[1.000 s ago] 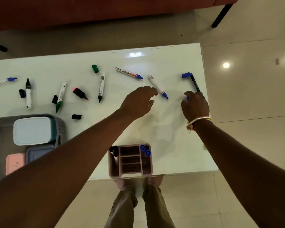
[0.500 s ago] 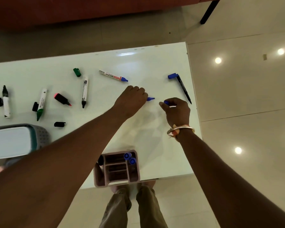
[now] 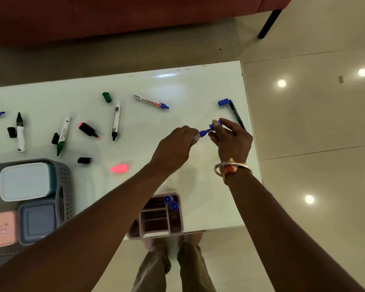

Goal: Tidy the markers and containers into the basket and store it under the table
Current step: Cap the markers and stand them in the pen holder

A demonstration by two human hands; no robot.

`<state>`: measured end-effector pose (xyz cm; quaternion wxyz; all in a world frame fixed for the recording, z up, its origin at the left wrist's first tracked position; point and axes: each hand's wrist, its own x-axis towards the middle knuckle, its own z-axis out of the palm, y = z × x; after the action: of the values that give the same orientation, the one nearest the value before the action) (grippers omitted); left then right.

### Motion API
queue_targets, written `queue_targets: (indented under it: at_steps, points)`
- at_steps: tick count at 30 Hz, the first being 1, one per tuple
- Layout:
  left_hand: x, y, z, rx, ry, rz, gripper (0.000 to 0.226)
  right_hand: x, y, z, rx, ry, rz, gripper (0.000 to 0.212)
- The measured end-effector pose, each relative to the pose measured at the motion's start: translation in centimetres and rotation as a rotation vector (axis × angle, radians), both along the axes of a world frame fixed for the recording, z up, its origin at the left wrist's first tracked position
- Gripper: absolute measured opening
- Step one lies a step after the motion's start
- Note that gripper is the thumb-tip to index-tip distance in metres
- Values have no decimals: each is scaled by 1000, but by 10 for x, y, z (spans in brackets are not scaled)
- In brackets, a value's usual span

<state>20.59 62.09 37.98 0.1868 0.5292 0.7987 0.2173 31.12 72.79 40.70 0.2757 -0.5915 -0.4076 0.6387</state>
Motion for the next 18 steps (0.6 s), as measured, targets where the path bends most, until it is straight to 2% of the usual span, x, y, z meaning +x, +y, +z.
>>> queue_targets:
  at_steps: [7, 13, 18]
  points:
    - [2, -7, 10, 28, -49, 60, 21, -6, -18, 5, 83, -66, 118, 30]
    - [6, -12, 29, 189, -336, 271, 19, -14, -36, 12, 204, -114, 253, 45]
    - [11, -17, 46, 270, -403, 441, 18, -28, -46, 29, 360, -156, 284, 43]
